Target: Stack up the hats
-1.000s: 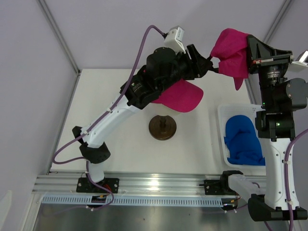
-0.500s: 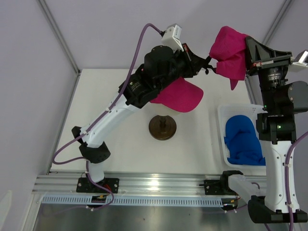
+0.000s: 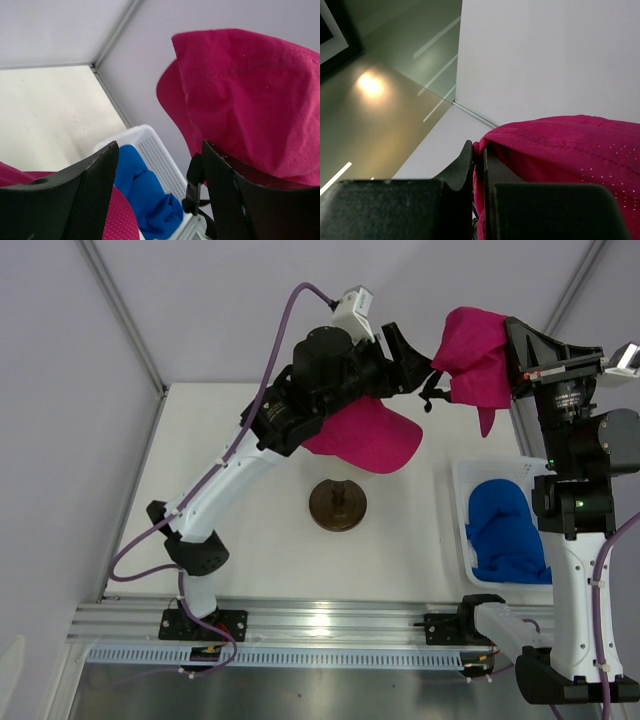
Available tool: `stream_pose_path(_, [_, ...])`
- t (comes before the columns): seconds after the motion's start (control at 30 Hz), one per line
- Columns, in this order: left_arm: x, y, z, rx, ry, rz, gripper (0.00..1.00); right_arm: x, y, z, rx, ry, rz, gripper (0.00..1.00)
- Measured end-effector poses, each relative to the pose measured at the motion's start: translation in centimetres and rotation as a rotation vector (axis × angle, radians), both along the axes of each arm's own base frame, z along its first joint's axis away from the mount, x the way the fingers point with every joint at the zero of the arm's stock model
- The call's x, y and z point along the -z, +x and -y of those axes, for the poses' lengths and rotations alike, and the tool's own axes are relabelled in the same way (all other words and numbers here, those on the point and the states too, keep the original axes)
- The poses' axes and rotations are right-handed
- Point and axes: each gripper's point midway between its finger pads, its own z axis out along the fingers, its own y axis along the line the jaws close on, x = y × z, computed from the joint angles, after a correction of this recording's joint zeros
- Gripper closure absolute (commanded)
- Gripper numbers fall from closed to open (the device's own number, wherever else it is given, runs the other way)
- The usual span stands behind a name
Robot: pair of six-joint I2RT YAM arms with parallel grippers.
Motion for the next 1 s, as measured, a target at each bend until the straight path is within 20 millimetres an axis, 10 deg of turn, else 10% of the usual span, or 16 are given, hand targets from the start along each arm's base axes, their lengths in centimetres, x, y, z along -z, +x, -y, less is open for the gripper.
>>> stream_pose_path(0.5, [4.7, -1.2, 2.3, 0.085, 0.058, -0.097, 0.27, 0.3, 0.2, 0.9, 0.09, -0.061, 0.009, 1.0])
stream_pose_path(1.0, [3.2, -1.2, 4.2, 0.118, -0.039, -0.107, 0.36, 0.9, 0.4, 0.7, 0.074, -0.059, 0.009, 1.0])
